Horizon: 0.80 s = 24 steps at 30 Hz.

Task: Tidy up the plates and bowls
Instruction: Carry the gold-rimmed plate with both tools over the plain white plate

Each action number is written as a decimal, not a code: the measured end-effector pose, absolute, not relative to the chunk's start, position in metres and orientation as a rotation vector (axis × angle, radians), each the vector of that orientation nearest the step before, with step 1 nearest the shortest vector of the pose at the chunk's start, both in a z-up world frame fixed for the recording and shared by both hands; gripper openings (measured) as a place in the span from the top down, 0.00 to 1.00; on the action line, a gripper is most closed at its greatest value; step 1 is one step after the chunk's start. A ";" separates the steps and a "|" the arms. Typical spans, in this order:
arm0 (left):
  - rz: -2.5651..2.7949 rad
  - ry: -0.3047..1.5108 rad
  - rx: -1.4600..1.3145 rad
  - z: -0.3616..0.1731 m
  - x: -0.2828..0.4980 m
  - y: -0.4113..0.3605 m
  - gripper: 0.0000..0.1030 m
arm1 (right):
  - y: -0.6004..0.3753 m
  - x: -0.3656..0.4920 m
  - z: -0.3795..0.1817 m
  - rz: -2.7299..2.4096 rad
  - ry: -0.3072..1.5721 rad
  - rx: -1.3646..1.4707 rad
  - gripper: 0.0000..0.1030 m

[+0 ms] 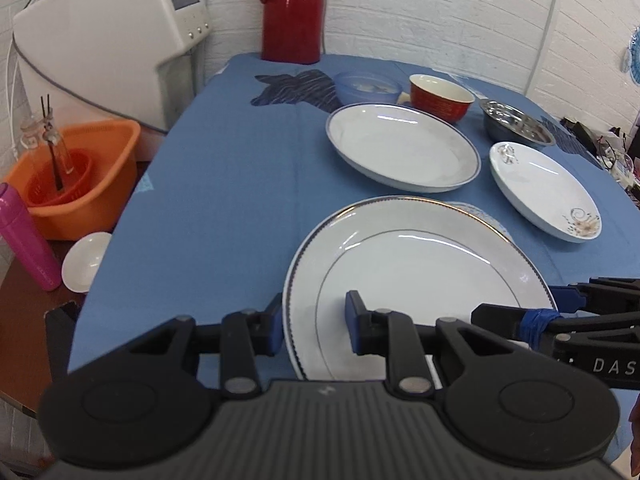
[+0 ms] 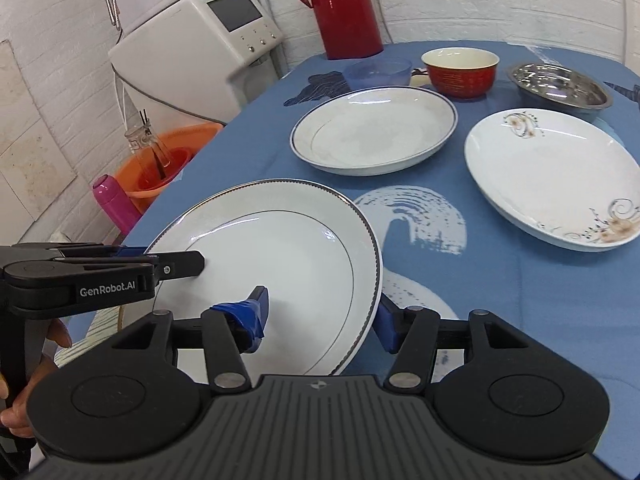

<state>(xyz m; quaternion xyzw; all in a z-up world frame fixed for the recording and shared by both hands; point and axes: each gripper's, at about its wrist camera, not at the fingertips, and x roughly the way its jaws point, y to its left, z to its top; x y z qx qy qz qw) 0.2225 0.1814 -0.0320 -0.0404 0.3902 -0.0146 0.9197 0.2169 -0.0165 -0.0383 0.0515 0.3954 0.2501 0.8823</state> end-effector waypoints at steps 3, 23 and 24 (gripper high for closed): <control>-0.021 0.823 -0.098 -0.042 0.227 0.193 0.79 | -0.005 0.220 -0.046 0.531 0.842 0.085 0.59; 0.000 0.723 -0.129 -0.026 0.222 0.212 0.36 | -0.020 0.225 -0.023 0.501 0.759 0.014 0.55; -0.004 0.707 -0.122 -0.018 0.225 0.213 0.36 | -0.024 0.231 -0.017 0.495 0.749 0.006 0.55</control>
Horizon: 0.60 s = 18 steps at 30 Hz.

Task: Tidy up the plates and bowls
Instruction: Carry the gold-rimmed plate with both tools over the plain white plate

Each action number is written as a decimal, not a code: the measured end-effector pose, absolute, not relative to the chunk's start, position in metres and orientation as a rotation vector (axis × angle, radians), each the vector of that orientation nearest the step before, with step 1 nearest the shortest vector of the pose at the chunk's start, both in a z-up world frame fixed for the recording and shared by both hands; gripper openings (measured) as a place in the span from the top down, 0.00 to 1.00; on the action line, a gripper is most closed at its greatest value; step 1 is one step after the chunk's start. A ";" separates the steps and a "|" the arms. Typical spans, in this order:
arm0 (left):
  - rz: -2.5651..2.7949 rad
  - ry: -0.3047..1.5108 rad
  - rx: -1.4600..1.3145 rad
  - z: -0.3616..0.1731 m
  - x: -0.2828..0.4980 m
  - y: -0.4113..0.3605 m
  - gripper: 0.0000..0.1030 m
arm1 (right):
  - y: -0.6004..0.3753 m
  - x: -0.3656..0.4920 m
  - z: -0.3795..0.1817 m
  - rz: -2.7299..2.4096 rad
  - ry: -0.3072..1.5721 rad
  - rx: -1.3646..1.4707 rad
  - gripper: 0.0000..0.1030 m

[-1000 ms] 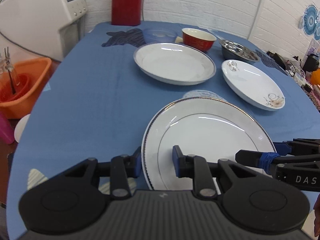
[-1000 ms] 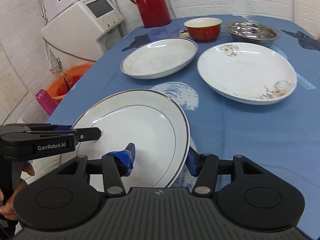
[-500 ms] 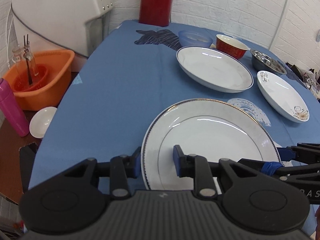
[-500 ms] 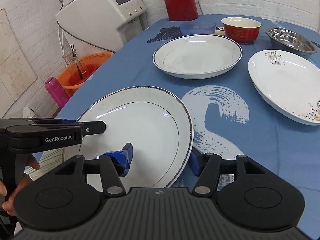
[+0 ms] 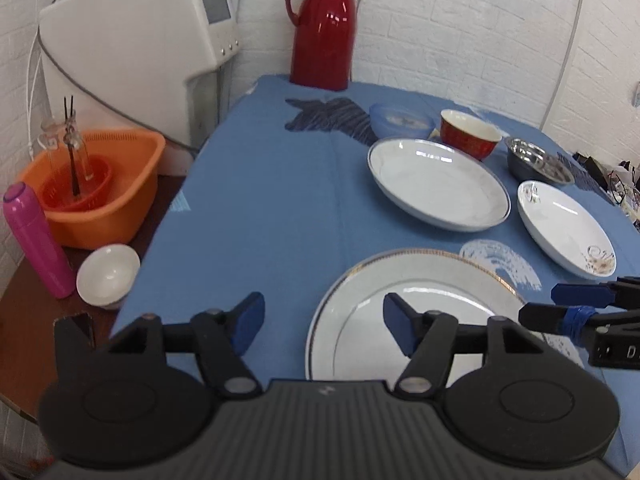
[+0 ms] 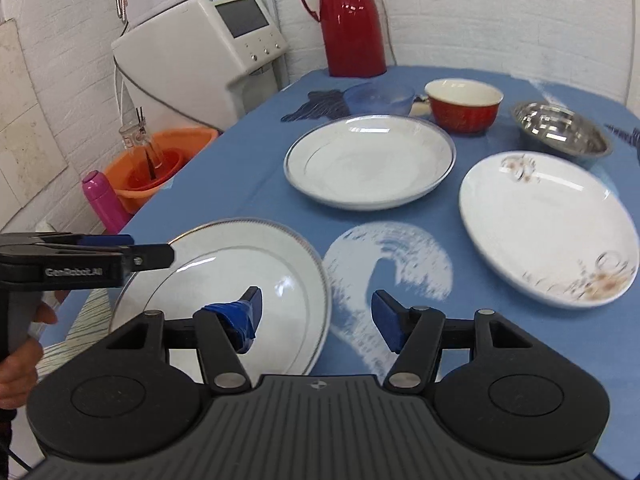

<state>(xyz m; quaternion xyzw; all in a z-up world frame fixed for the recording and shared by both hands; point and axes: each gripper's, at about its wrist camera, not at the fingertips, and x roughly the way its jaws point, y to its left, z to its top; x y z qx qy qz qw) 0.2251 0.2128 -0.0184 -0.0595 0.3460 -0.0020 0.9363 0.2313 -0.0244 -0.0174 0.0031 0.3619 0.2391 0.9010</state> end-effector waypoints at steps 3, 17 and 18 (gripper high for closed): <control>-0.023 0.696 -0.113 0.000 0.250 0.211 0.36 | -0.033 0.262 -0.001 0.472 0.720 0.000 0.54; -0.100 0.937 -0.236 -0.025 0.422 0.192 0.34 | -0.021 0.436 -0.044 0.340 0.964 -0.016 0.53; -0.095 0.945 -0.234 -0.028 0.427 0.190 0.34 | -0.020 0.440 -0.048 0.333 0.975 -0.010 0.52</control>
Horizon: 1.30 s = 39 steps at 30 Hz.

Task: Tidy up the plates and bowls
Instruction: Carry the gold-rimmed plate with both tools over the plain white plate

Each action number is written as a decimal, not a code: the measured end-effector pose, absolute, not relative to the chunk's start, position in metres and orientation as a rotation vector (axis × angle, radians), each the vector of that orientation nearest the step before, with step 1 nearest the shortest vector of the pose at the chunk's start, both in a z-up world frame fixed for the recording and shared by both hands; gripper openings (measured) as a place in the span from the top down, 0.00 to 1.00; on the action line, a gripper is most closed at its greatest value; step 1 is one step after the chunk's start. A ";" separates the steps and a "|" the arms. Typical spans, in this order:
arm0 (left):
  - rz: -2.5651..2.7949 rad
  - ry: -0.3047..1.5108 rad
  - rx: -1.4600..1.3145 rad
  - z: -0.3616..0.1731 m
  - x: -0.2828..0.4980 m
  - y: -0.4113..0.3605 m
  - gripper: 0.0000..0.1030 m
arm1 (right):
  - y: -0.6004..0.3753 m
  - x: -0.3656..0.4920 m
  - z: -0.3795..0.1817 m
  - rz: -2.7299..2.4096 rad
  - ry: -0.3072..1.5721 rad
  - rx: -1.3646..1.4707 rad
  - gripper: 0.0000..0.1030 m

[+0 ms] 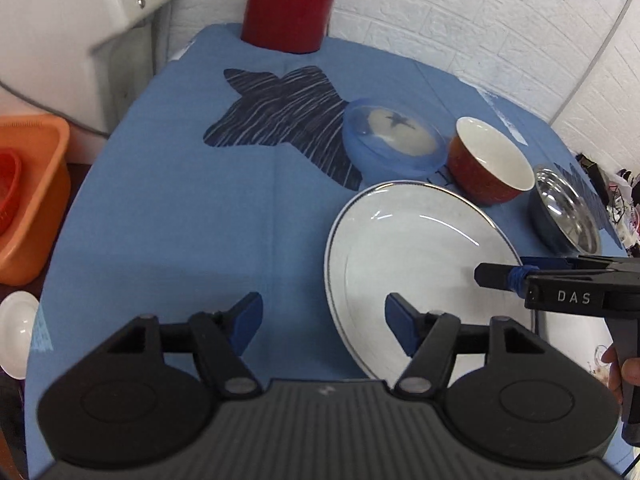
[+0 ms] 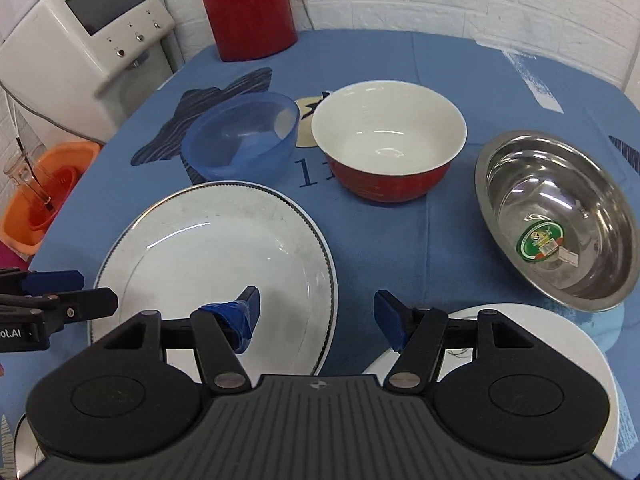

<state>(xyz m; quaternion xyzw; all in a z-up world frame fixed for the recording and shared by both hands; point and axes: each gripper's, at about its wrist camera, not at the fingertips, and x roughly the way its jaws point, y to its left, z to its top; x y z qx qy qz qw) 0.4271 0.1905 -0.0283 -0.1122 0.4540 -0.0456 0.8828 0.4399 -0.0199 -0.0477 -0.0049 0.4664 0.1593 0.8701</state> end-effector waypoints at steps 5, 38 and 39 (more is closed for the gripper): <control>-0.129 0.966 -0.227 -0.037 0.442 0.182 0.39 | -0.012 0.440 -0.051 0.393 0.962 -0.052 0.48; -0.033 0.945 -0.248 -0.021 0.426 0.195 0.91 | 0.013 0.417 -0.048 0.414 0.973 0.073 0.45; -0.033 0.946 -0.250 -0.020 0.425 0.196 0.91 | 0.014 0.416 -0.047 0.411 0.973 0.073 0.45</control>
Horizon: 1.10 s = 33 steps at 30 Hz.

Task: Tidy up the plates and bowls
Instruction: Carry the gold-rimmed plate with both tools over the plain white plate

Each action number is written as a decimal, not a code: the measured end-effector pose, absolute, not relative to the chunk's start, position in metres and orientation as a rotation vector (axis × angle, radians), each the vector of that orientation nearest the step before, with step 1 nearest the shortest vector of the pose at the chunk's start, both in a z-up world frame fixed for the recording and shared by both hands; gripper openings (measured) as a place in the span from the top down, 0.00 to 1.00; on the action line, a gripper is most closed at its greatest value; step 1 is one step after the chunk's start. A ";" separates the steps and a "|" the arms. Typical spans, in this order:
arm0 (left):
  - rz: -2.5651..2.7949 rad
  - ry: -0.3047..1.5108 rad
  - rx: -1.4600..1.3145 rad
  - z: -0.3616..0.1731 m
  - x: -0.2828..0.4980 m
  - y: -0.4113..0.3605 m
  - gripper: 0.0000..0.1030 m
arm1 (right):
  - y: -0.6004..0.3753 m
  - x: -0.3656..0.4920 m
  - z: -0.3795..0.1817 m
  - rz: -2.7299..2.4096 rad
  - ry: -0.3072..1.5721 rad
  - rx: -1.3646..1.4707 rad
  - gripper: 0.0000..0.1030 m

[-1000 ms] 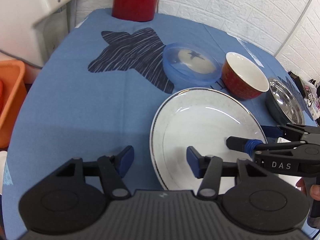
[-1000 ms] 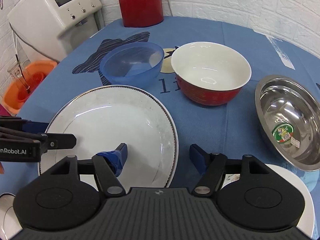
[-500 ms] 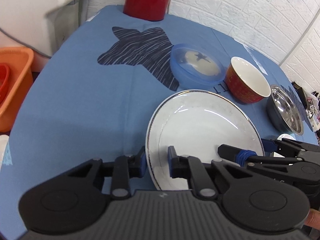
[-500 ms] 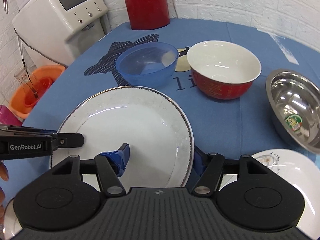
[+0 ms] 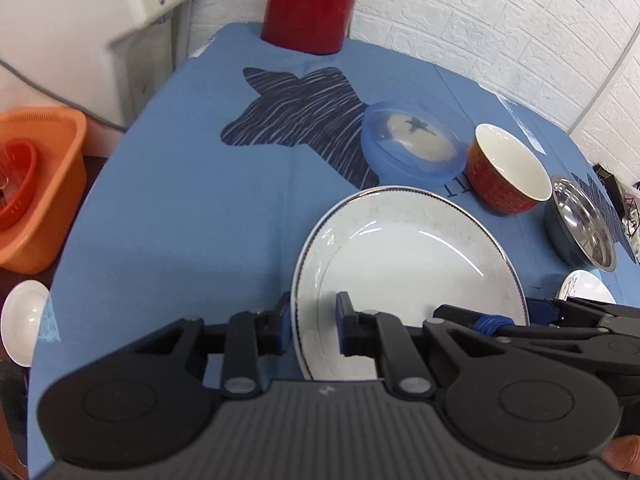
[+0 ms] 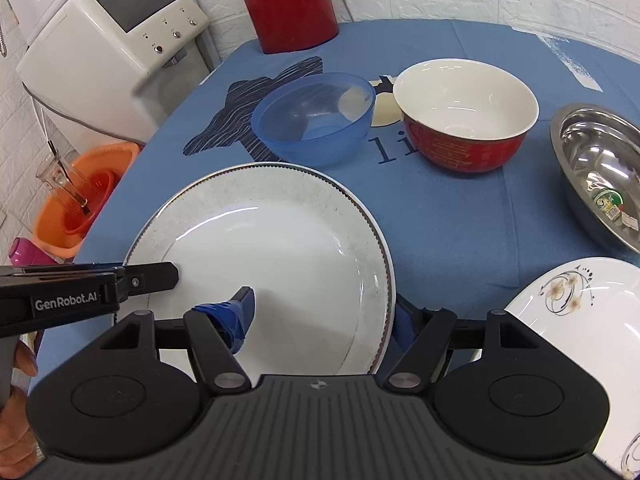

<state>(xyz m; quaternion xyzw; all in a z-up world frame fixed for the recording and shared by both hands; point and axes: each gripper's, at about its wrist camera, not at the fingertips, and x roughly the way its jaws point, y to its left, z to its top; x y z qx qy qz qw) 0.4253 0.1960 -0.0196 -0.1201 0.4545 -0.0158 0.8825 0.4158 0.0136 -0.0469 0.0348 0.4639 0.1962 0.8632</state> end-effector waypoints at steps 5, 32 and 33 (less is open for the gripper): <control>-0.021 0.948 -0.264 -0.016 0.424 0.200 0.90 | 0.014 0.410 -0.038 0.415 0.965 0.099 0.44; 0.033 0.880 -0.225 -0.001 0.245 0.206 0.89 | 0.026 0.265 -0.022 0.506 0.950 0.133 0.36; 0.026 0.883 -0.233 -0.003 0.238 0.206 0.89 | 0.026 0.259 -0.022 0.503 0.934 0.127 0.35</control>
